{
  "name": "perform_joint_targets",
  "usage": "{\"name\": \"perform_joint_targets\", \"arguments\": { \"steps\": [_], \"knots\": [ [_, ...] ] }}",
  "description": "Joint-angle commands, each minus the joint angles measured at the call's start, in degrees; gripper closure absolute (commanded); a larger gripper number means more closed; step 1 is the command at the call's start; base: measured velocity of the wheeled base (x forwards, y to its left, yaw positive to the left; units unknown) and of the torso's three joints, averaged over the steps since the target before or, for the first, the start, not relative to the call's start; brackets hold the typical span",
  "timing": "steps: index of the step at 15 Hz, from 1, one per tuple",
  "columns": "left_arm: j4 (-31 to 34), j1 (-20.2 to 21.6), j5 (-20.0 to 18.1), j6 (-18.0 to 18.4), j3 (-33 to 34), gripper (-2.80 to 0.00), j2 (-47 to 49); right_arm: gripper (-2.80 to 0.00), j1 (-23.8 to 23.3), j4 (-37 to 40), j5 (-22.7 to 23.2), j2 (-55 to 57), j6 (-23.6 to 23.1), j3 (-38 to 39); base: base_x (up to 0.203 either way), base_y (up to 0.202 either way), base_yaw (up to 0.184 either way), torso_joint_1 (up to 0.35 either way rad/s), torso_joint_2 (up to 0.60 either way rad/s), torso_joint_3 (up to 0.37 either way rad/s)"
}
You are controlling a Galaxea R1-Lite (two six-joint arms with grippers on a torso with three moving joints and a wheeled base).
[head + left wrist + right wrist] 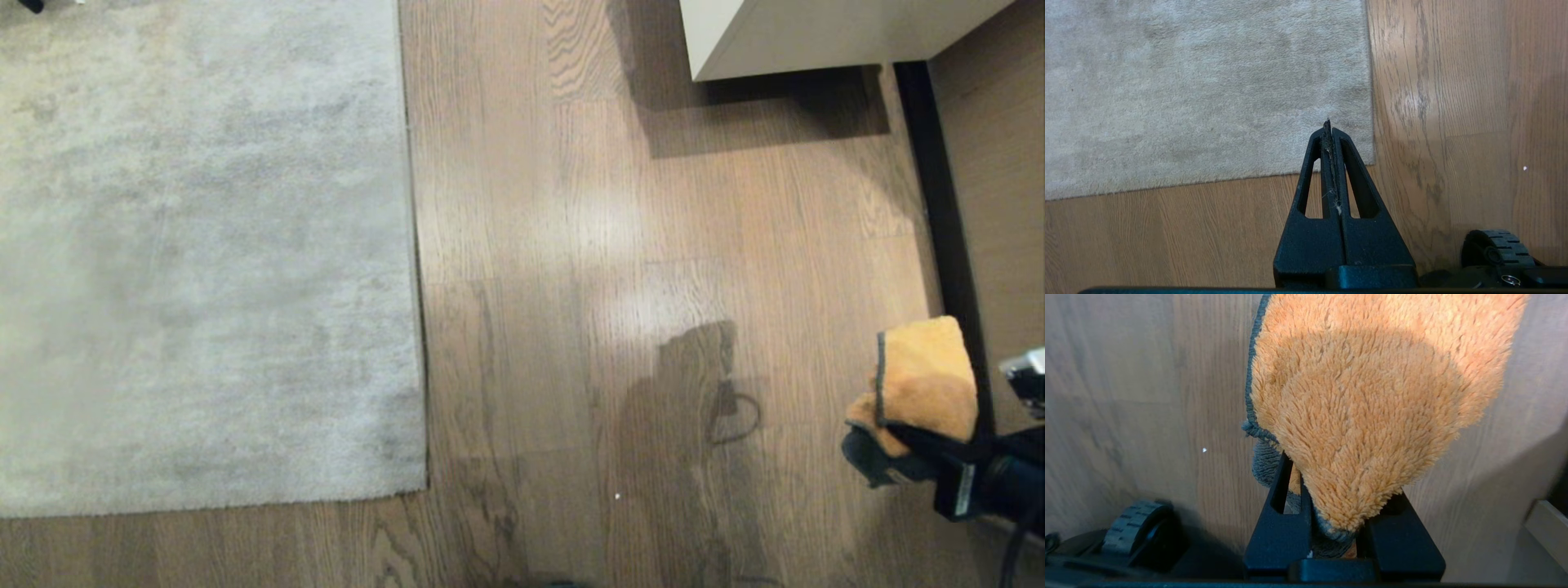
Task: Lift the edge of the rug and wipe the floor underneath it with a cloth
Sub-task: Put down the rag
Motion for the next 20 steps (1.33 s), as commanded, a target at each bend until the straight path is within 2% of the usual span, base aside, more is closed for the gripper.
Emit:
{"name": "perform_joint_targets", "arguments": {
  "steps": [1, 4, 11, 16, 20],
  "knots": [
    [0.0, 0.0, 0.0, 0.0, -0.1, 0.00, 0.0, 0.00, 0.0, -8.7, 0.0, 13.8, -0.1, 0.0, 0.000, 0.000, 0.000, 0.000, 0.00, 0.000],
    [0.0, 0.0, 0.0, 0.0, -0.1, 0.00, 0.0, 0.00, -0.1, -19.4, 0.0, 24.8, -0.3, -0.1, 0.000, 0.000, 0.000, 0.000, 0.00, 0.000],
    [0.0, 0.0, 0.0, 0.0, -0.1, 0.00, 0.0, 0.00, -0.1, -38.9, 0.0, 45.3, -0.3, -3.3, 0.000, 0.000, 0.000, 0.000, 0.00, 0.000],
    [0.0, 0.0, 0.0, 0.0, 0.0, 0.00, 0.0, 0.00, -1.4, -41.3, -0.7, 51.1, 0.2, -15.0, 0.000, 0.000, 0.000, 0.000, 0.00, 0.000],
    [0.0, 0.0, 0.0, 0.0, 0.0, 0.00, 0.0, 0.00, -4.3, -35.7, -0.7, 52.9, 0.2, -24.0, 0.000, 0.000, 0.000, 0.000, 0.00, 0.000]
  ]
}}
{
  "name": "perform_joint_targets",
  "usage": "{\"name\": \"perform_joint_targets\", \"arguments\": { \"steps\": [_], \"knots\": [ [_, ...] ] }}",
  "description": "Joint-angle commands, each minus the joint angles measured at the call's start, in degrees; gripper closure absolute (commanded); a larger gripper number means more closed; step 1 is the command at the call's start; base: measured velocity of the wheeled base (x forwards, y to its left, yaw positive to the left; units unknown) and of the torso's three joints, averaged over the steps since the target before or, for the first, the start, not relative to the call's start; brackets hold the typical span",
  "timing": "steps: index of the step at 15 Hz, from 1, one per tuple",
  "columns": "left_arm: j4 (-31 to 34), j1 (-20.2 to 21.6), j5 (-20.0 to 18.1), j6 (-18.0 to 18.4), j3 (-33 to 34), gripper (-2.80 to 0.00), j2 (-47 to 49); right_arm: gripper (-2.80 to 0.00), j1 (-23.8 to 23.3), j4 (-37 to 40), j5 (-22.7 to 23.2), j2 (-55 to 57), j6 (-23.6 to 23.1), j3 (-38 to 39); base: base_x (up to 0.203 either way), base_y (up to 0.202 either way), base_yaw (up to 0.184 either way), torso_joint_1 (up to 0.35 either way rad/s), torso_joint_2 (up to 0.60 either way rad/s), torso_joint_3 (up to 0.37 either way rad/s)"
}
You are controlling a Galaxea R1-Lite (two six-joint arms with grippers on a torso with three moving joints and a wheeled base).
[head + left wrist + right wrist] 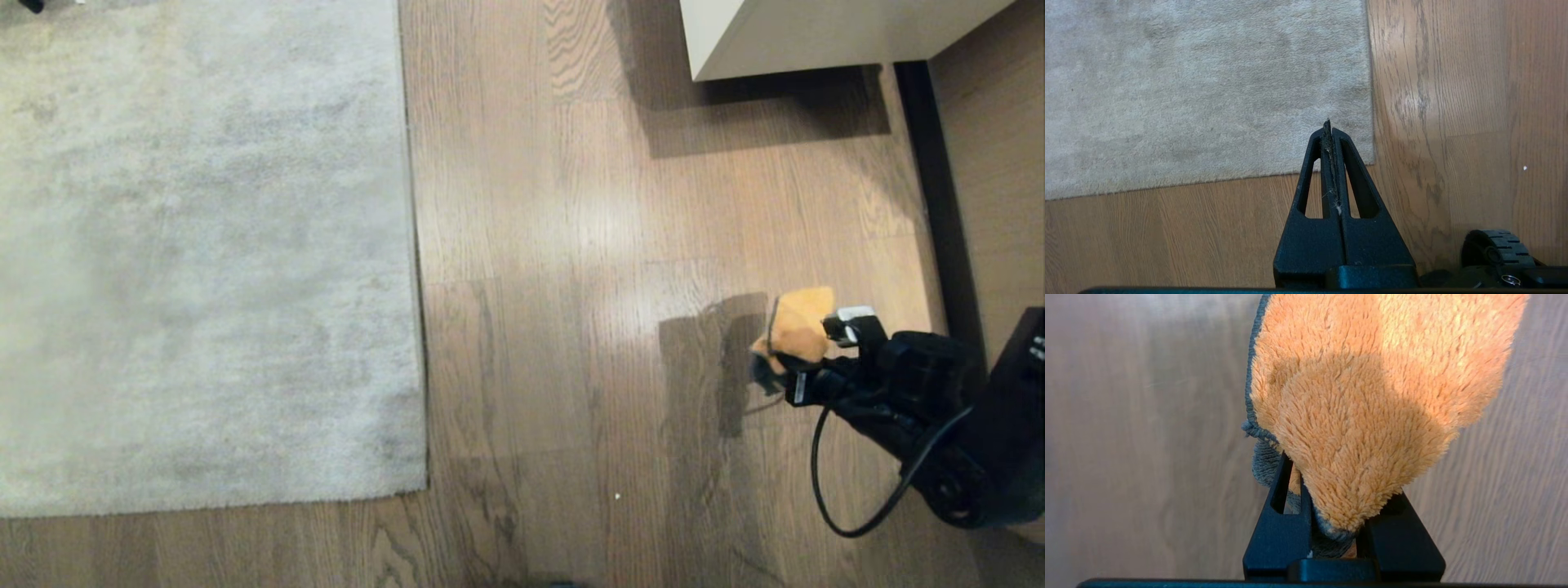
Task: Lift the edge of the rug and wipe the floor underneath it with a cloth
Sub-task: Put down the rag
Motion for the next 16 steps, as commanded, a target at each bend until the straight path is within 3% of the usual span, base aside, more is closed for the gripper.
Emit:
{"name": "perform_joint_targets", "arguments": {
  "steps": [1, 9, 14, 15, 16],
  "knots": [
    [0.0, 0.0, 0.0, 0.0, 0.0, 0.00, 0.0, 0.00, -1.7, 2.6, 0.0, 1.4, 0.0, -5.5, 0.000, 0.000, 0.000, 0.000, 0.00, 0.000],
    [0.0, 0.0, 0.0, 0.0, 0.0, 0.00, 0.0, 0.00, -7.0, 14.3, 0.0, 5.0, -0.1, -23.2, 0.000, 0.000, 0.000, 0.000, 0.00, 0.000],
    [0.0, 0.0, 0.0, 0.0, 0.0, 0.00, 0.0, 0.00, -8.0, 16.0, 0.1, 5.8, -0.2, -25.6, 0.000, 0.000, 0.000, 0.000, 0.00, 0.000],
    [0.0, 0.0, 0.0, 0.0, 0.0, 0.00, 0.0, -2.80, -8.0, 15.9, 0.2, 5.7, -0.3, -25.6, 0.000, 0.000, 0.000, 0.000, 0.00, 0.000],
    [0.0, 0.0, 0.0, 0.0, 0.0, 0.00, 0.0, -2.80, -8.0, 15.8, 0.1, 5.5, -0.3, -25.6, 0.000, 0.000, 0.000, 0.000, 0.00, 0.000]
  ]
}}
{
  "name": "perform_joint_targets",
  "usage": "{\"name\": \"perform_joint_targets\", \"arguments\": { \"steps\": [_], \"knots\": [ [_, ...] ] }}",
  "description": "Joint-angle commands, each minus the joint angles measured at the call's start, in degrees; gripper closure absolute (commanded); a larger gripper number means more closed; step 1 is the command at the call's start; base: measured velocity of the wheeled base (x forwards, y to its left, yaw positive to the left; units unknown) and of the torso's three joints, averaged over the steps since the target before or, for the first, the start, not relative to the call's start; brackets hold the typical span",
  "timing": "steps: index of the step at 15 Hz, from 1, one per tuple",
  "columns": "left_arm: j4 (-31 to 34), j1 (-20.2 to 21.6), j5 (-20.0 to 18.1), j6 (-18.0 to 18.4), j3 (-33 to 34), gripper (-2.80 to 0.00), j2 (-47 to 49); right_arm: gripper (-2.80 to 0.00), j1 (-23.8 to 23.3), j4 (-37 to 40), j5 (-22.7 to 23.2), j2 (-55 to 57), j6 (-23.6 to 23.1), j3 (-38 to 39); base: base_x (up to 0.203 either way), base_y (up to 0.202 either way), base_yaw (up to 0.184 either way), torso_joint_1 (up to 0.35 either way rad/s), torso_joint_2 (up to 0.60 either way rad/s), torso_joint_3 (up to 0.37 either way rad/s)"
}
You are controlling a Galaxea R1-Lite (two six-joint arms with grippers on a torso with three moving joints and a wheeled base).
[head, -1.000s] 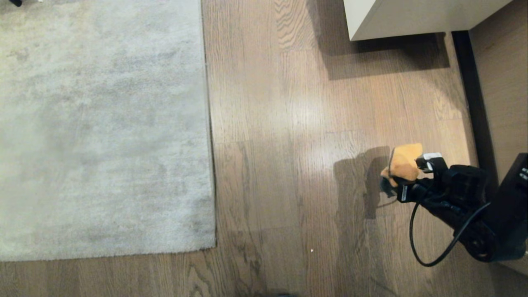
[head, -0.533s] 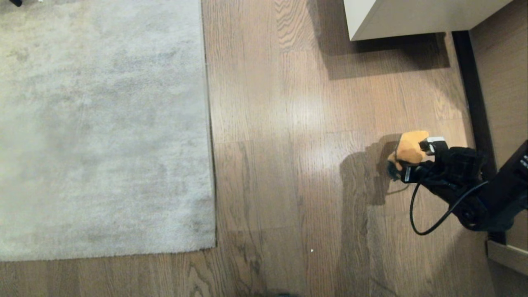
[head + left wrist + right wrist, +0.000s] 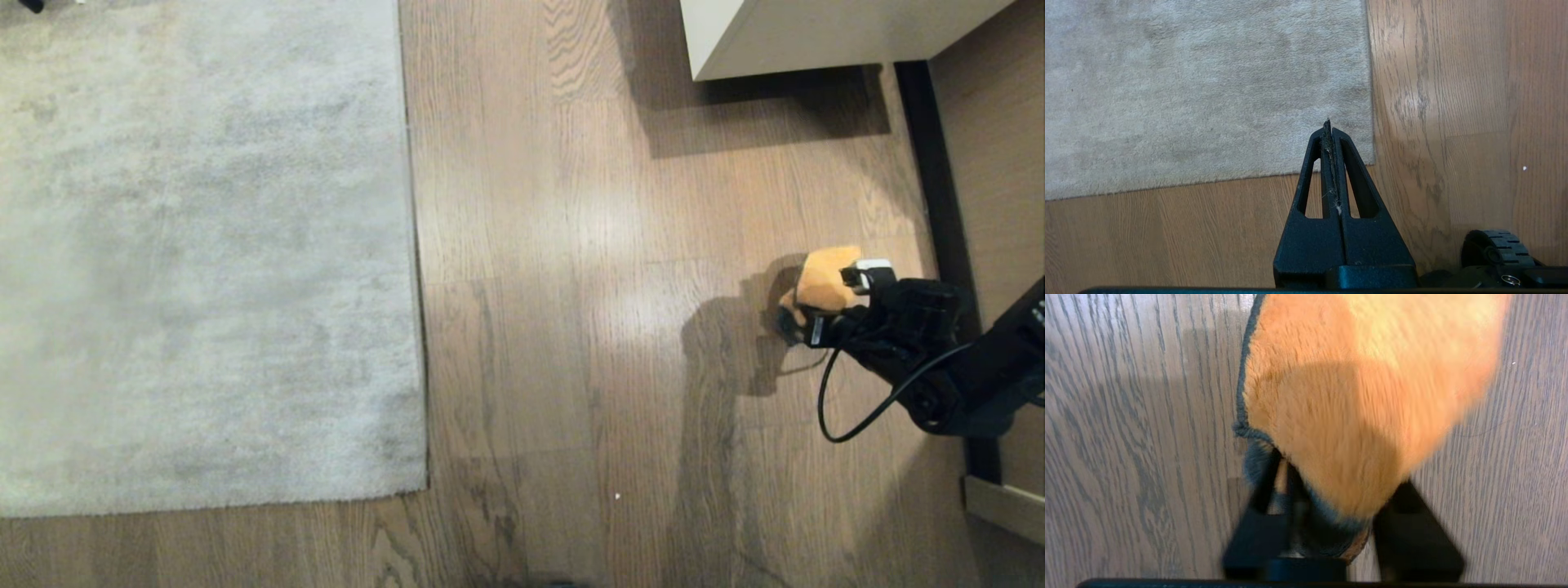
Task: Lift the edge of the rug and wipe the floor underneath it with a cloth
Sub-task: Put down the rag
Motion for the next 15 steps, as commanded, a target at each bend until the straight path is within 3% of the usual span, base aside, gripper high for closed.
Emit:
{"name": "perform_joint_targets", "arguments": {
  "steps": [1, 8, 15],
  "knots": [
    [0.0, 0.0, 0.0, 0.0, 0.0, 0.00, 0.0, -2.80, -0.1, -0.6, 0.0, -0.5, -0.1, 0.0, 0.000, 0.000, 0.000, 0.000, 0.00, 0.000],
    [0.0, 0.0, 0.0, 0.0, 0.0, 0.00, 0.0, -2.80, 0.1, -0.7, 0.0, -6.9, -0.2, 6.8, 0.000, 0.000, 0.000, 0.000, 0.00, 0.000],
    [0.0, 0.0, 0.0, 0.0, 0.0, 0.00, 0.0, -2.80, 1.5, -0.7, 0.1, -27.4, -0.6, 30.9, 0.000, 0.000, 0.000, 0.000, 0.00, 0.000]
  ]
}}
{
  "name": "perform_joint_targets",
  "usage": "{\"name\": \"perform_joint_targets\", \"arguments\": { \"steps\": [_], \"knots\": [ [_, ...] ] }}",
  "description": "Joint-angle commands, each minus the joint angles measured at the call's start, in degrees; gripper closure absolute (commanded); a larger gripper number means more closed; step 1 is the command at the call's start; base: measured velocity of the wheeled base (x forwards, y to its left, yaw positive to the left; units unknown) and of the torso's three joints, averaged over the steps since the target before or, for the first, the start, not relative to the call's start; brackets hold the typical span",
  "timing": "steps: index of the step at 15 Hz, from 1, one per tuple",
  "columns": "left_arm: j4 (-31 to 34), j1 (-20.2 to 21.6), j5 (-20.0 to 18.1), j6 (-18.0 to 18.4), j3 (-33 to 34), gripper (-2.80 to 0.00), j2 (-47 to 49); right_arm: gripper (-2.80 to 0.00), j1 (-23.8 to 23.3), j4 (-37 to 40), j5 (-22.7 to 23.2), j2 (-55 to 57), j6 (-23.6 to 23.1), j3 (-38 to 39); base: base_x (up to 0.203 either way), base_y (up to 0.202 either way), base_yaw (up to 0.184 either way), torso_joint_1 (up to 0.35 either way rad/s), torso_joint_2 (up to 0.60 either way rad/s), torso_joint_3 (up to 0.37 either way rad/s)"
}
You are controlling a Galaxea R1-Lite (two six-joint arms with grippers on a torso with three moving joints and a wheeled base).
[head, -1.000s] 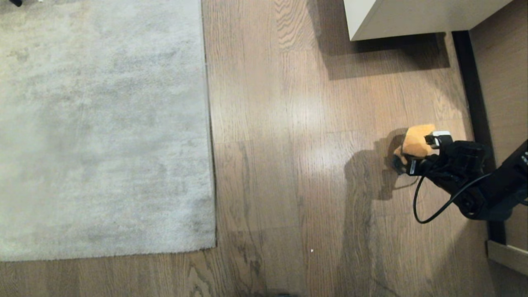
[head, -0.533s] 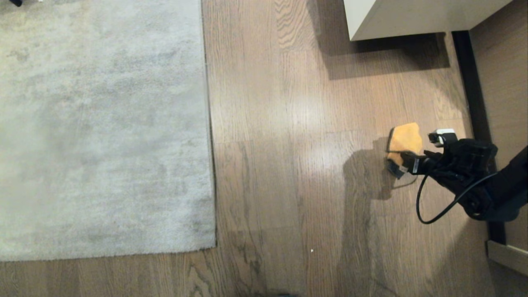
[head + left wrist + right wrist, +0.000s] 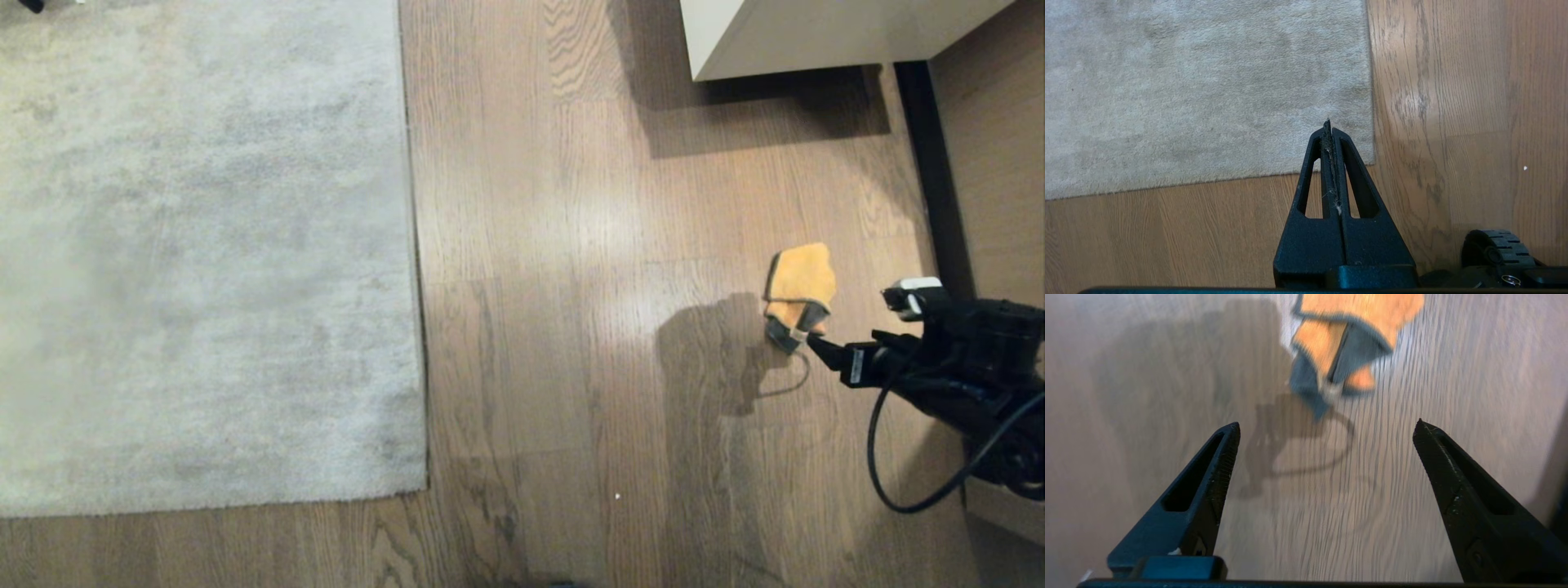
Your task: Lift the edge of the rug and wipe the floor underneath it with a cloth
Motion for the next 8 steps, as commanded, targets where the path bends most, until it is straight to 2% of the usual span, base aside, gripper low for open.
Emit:
{"name": "perform_joint_targets", "arguments": {
  "steps": [1, 2, 3, 4, 8],
  "knots": [
    [0.0, 0.0, 0.0, 0.0, 0.0, 0.00, 0.0, -2.80, 0.2, -0.4, 0.1, -11.7, 0.0, 8.7, 0.000, 0.000, 0.000, 0.000, 0.00, 0.000],
    [0.0, 0.0, 0.0, 0.0, 0.0, 0.00, 0.0, -2.80, 0.3, -0.3, 0.1, -14.7, -0.1, 11.3, 0.000, 0.000, 0.000, 0.000, 0.00, 0.000],
    [0.0, 0.0, 0.0, 0.0, -0.1, 0.00, 0.0, -2.31, 0.4, -0.2, 0.2, -17.7, -0.1, 13.6, 0.000, 0.000, 0.000, 0.000, 0.00, 0.000],
    [0.0, 0.0, 0.0, 0.0, 0.0, 0.00, 0.0, 0.00, 0.7, -0.1, 0.2, -20.4, -0.2, 15.5, 0.000, 0.000, 0.000, 0.000, 0.00, 0.000],
    [0.0, 0.0, -0.1, 0.0, 0.0, 0.00, 0.0, 0.00, 2.3, 4.3, 0.2, -31.0, -4.0, 20.8, 0.000, 0.000, 0.000, 0.000, 0.00, 0.000]
  ]
}}
